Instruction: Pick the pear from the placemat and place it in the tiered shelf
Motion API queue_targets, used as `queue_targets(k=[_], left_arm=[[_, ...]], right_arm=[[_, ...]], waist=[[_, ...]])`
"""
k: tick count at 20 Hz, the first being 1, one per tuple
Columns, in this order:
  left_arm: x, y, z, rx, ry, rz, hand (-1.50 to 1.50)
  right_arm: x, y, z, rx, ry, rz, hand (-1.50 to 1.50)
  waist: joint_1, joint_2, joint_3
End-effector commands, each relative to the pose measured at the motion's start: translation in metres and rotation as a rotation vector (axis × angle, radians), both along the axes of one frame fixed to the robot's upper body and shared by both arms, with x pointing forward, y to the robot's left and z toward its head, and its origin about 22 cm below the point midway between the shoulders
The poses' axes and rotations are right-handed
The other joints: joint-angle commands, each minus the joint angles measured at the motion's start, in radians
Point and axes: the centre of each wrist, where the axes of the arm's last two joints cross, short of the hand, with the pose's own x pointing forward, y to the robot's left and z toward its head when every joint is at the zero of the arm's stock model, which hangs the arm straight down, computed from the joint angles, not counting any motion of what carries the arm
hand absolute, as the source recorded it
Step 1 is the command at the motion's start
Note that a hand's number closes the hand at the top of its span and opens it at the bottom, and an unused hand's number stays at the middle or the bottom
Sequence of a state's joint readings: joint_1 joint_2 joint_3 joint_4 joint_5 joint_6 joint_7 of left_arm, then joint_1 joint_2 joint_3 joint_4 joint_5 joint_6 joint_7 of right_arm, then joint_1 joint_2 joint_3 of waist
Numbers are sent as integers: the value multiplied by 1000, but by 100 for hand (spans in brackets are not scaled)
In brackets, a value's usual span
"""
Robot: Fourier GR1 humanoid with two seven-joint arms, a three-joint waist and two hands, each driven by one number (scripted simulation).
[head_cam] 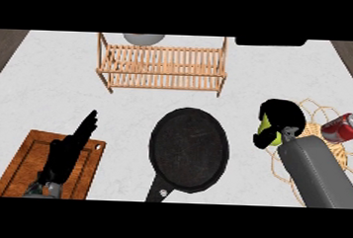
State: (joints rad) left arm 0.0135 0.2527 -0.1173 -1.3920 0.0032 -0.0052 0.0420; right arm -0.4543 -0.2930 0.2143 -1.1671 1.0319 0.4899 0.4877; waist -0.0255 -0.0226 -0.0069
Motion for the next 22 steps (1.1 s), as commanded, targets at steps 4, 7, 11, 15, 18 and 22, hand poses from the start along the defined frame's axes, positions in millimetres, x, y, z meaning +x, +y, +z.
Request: queue_targets(k=[4,7,11,15,18,22], left_arm=[[-6,1,-4,-8,15,15,0],[2,15,-2,3,28,24,0],[13,-9,2,-7,19,6,0],[6,-11,0,2,7,-18,0],[-4,-6,-10,7,14,-24,0],[15,-3,3,10,-9,-25,0]], right_arm=[[-43,104,39,275,-308,-201,150],[-67,129,81,260,-440,-228,150],[-103,147,130,209,-632,-233,150],[-122,147,175,374,-836,-275,150],[-120,150,198,404,-905,-307,150],[-92,163,230,376,-942,-307,150]], waist=[[-14,-5,5],[-13,0,4],[-6,6,5],[17,10,6],[30,17,5],[36,22,5]])
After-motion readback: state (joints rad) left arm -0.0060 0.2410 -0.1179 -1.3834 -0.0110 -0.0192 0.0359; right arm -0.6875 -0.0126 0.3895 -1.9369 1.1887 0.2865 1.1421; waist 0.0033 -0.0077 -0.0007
